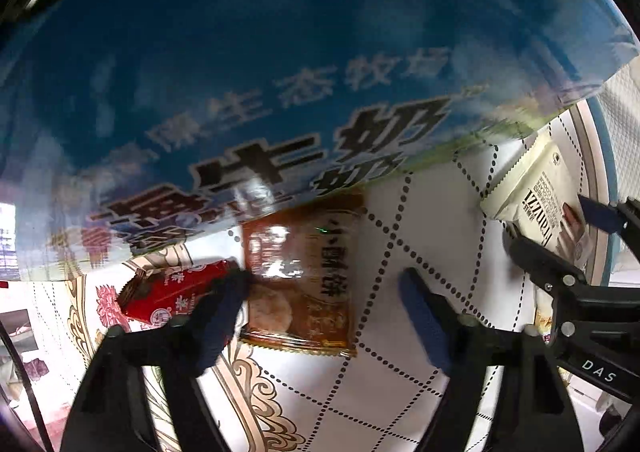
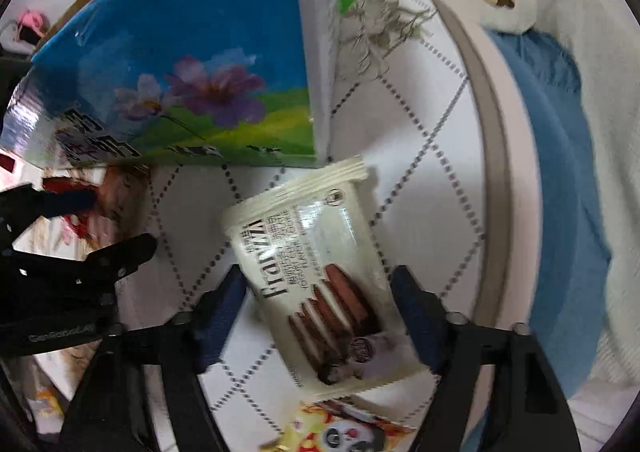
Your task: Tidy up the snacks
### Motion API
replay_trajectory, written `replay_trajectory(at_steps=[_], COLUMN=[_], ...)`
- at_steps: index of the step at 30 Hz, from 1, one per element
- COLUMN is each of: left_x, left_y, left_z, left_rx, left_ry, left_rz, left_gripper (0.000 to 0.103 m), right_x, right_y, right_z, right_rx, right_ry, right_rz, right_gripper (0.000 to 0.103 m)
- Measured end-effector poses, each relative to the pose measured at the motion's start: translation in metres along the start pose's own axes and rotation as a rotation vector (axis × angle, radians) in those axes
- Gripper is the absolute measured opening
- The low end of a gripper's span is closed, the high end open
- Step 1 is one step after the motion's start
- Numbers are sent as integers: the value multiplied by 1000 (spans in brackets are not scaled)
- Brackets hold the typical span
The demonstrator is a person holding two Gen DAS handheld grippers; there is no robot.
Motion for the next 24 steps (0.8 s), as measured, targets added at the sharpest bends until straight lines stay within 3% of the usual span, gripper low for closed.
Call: replay_trajectory(at_steps=[2,7,14,19,24], left_x=[-4,-12,-44,-58,-55], left_y=[2,11,21,14,-14], left_z=[4,35,114,134,139], left_rx=[9,11,-116,-161,-186], left_ry=[4,58,225,299,298], left_rz=[-17,-3,120,175,147], left_gripper=[50,49,49,52,56], right_x=[0,-8,-28,-49,-50], right_y=[0,-1,3,9,11], right_z=[2,18,53,74,80], right_rx=[-12,-64,-123,-165,-150], right_ry=[-15,-85,-105,-64,-108], right_rz=[10,-48,-111,-142,-143], right_gripper=[71,64,63,63,64])
Point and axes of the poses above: each gripper's, at about its wrist camera, not at the fingertips, and y roughly against the way its jaws point, x to its right, z to its underside, the point moved 5 cm from there along -y, roughly the way its jaws point, and after that the axes turned 13 degrees about x, right-handed, at the moved point
